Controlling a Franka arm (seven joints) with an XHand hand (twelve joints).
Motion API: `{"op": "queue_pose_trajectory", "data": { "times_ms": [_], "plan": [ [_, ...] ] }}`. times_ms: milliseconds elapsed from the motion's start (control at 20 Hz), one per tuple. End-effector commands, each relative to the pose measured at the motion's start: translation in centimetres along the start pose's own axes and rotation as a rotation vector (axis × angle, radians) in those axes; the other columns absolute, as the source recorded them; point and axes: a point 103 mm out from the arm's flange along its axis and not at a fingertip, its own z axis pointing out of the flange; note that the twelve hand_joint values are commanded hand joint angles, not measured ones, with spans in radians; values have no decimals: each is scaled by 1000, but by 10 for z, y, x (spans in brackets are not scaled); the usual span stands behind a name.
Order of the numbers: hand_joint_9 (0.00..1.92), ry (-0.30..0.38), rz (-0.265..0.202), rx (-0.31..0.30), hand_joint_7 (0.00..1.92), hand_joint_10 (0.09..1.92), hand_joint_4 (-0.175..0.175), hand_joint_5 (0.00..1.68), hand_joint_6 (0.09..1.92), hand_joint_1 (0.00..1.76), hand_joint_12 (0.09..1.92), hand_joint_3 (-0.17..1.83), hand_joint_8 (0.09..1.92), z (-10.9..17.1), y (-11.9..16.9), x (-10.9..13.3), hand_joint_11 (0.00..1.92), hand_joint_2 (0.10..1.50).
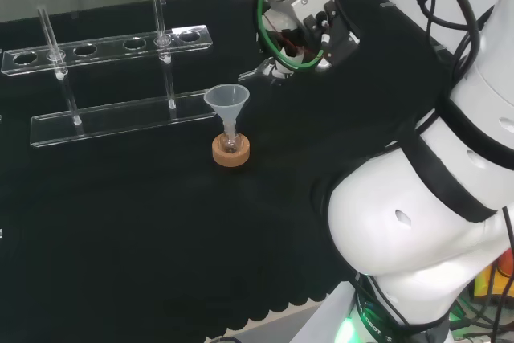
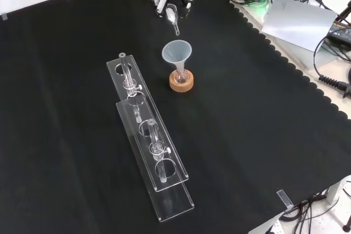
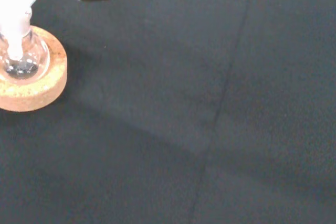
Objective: Pour all the NaCl from the weighing funnel into the round-bottom flask.
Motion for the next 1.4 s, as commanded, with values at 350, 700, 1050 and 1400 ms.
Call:
{"op": "queue_pose_trajectory", "data": {
  "times_ms": [350, 700, 1050, 1400],
  "plan": [
    [1277, -99, -20, 68, 1139, 211, 175, 1043, 925, 1039, 994, 57, 474, -8, 16, 8, 905, 1057],
    [1282, -148, -30, 80, 1142, 206, 175, 1044, 923, 1039, 990, 58, 470, -17, 24, 13, 910, 1055],
    [1291, -205, -33, 106, 1150, 202, 175, 1046, 921, 1040, 986, 61, 468, -16, 25, 17, 916, 1054],
    [1295, -265, -31, 132, 1155, 196, 175, 1047, 920, 1040, 981, 62, 465, -20, 23, 18, 920, 1052]
  ]
}}
